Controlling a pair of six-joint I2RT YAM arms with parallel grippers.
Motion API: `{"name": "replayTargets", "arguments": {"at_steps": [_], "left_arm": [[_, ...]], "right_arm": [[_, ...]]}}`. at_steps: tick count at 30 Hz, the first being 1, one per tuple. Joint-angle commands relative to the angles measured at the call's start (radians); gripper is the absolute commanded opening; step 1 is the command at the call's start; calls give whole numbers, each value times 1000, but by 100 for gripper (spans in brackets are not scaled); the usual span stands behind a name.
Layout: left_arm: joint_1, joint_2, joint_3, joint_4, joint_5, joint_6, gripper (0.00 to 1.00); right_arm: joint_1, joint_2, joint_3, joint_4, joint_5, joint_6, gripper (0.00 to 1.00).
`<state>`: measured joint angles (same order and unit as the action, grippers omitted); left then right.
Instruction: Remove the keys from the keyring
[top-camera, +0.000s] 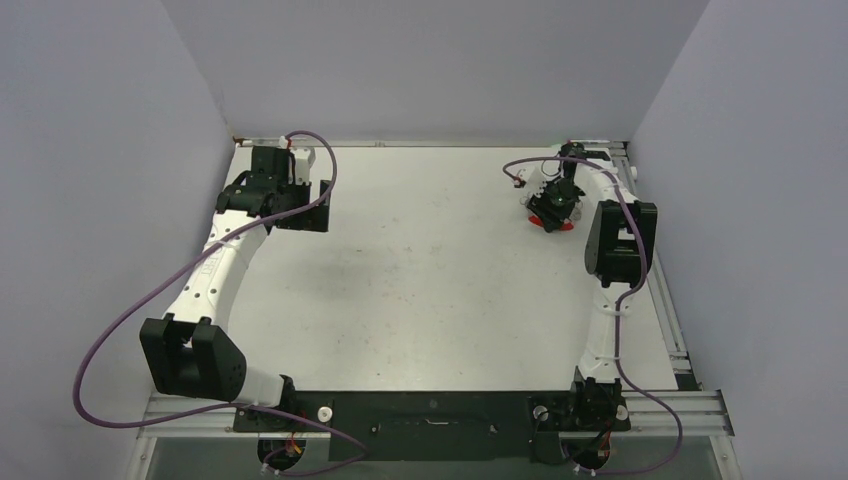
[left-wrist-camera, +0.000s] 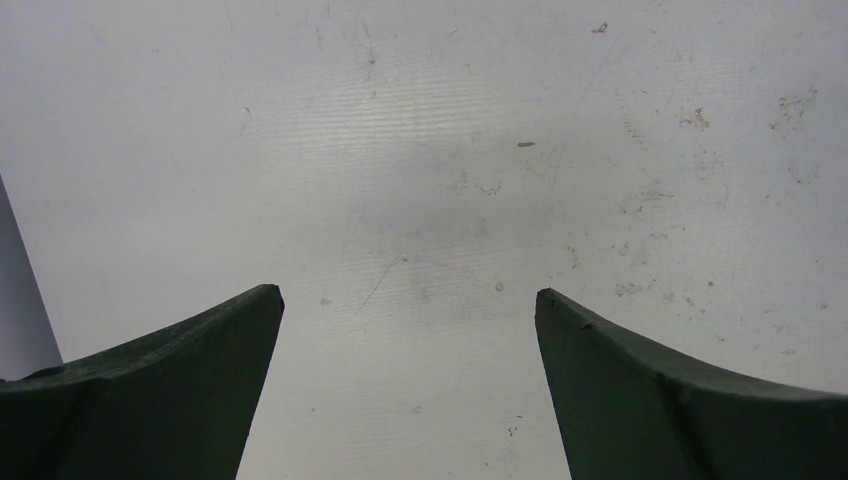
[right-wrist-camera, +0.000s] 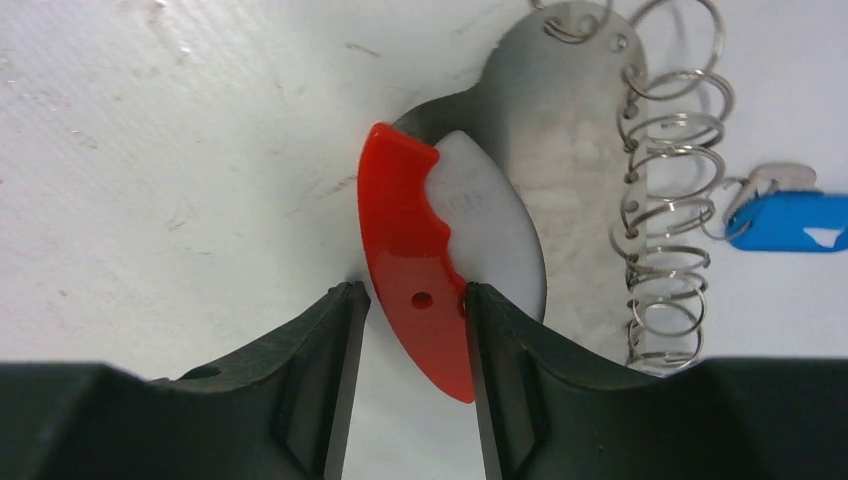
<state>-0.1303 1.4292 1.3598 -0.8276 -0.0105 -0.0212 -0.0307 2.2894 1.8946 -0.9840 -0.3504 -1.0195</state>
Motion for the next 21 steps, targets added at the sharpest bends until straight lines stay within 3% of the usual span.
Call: {"name": "replayTargets", "arguments": {"at_steps": [1,12,21], "left_arm": [[-5,-8,44,8,31,4,96],[-2,-16,-10,63,170,-41,96],[31,-24,-57,86,207,-62,96]], "right_arm": [[43,7,-57,-93,-57,-54,42],[257,-169,-368,10,-230,141,38],[511,-259,-528,288,-308,543,40]]}}
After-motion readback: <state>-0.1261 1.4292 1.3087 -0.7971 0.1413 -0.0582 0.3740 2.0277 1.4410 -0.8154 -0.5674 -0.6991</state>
